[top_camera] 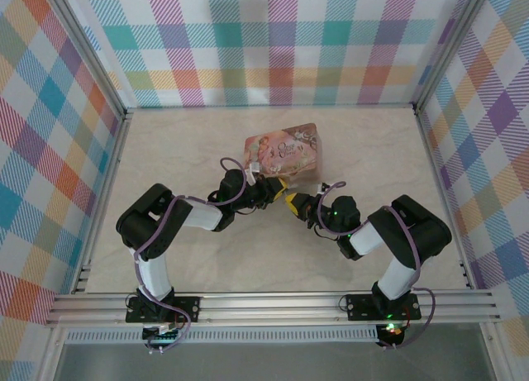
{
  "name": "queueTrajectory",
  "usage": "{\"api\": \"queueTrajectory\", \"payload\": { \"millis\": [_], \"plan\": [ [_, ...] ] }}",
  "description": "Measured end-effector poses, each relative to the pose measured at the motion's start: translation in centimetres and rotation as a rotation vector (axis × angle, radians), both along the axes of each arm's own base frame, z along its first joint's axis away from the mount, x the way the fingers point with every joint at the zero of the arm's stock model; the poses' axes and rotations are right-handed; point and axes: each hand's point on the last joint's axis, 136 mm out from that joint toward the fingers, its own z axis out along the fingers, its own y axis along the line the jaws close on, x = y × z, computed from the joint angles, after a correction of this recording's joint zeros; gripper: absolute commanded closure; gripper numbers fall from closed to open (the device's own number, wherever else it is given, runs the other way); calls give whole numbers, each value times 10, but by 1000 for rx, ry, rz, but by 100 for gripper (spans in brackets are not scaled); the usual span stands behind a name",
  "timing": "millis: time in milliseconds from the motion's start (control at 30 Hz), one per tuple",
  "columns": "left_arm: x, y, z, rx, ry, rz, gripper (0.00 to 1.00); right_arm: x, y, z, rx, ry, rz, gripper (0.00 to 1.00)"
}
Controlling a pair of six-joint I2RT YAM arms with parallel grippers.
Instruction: Unlock the padlock with the key
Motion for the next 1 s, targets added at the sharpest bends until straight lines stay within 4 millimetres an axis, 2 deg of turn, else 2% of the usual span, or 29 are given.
{"api": "queueTrajectory", "payload": {
  "millis": [1000],
  "plan": [
    [1,-1,4,-34,18,5,100,4,-4,-1,-3,0,-19,100]
  ]
}}
